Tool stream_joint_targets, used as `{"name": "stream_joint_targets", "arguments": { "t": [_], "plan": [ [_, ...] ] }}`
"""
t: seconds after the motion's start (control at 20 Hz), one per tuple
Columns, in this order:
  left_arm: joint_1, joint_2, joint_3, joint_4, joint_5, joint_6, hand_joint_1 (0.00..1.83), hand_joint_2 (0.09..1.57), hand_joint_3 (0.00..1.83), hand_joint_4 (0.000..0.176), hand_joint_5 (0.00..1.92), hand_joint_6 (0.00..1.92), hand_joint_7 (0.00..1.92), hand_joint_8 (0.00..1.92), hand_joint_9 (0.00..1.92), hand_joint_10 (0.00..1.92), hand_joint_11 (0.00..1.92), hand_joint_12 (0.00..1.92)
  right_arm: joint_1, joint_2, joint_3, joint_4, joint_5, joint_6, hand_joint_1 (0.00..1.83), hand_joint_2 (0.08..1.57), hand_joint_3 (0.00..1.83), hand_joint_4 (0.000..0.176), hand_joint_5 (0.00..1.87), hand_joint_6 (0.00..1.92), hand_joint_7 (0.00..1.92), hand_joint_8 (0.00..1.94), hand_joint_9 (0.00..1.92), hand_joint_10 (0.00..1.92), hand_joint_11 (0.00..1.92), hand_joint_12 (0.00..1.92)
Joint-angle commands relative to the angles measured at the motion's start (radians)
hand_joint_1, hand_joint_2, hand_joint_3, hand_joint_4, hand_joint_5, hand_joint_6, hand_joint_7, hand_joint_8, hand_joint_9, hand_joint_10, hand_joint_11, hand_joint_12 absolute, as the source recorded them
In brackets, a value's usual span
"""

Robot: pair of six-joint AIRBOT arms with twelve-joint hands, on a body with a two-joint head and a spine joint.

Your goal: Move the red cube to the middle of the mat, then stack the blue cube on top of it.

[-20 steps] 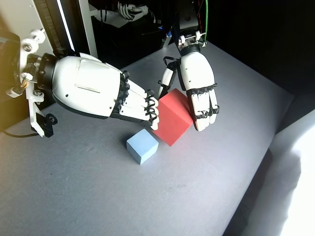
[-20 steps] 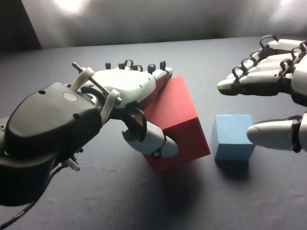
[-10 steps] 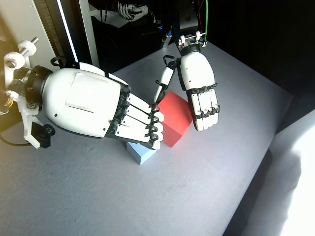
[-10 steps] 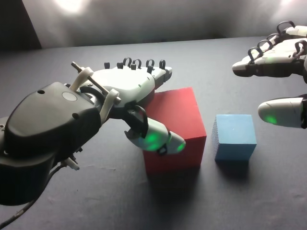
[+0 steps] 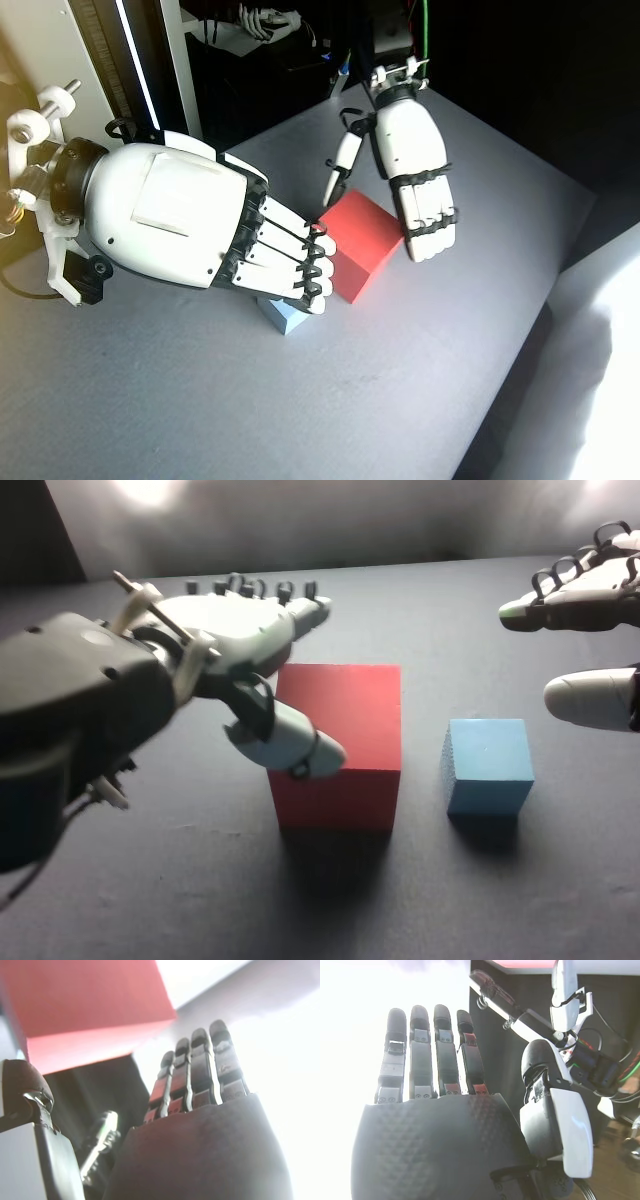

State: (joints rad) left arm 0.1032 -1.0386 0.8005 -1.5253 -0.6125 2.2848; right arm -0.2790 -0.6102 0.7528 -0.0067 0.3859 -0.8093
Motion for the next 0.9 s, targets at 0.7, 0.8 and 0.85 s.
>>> {"name": "stream_joint_targets", "arguments": {
  "t": [0.7,0.8,0.85],
  "plan": [
    [0.004,0.291,0.017,0.084,0.296,0.087,0.53,1.03,0.0,0.0,0.04,0.01,0.1,0.0,0.09,0.0,0.0,0.25,-0.157,-0.125,0.045,0.36,0.251,-0.202,1.05,0.96,0.01,0.0,0.23,0.0,0.25,0.0,0.26,0.01,0.0,0.7],
    [0.038,0.329,0.039,0.343,0.388,-0.14,0.52,1.04,0.0,0.0,0.03,0.0,0.1,0.0,0.1,0.0,0.0,0.25,-0.179,-0.144,0.052,0.382,0.25,-0.203,1.1,0.93,0.0,0.0,0.29,0.01,0.31,0.01,0.3,0.01,0.0,0.81],
    [0.05,0.353,0.05,0.485,0.442,-0.267,0.52,1.04,0.0,0.0,0.03,0.0,0.1,0.0,0.1,0.0,0.0,0.25,-0.19,-0.152,0.051,0.397,0.249,-0.203,1.1,0.93,0.0,0.0,0.29,0.01,0.31,0.01,0.3,0.01,0.0,0.81]
  ]
}}
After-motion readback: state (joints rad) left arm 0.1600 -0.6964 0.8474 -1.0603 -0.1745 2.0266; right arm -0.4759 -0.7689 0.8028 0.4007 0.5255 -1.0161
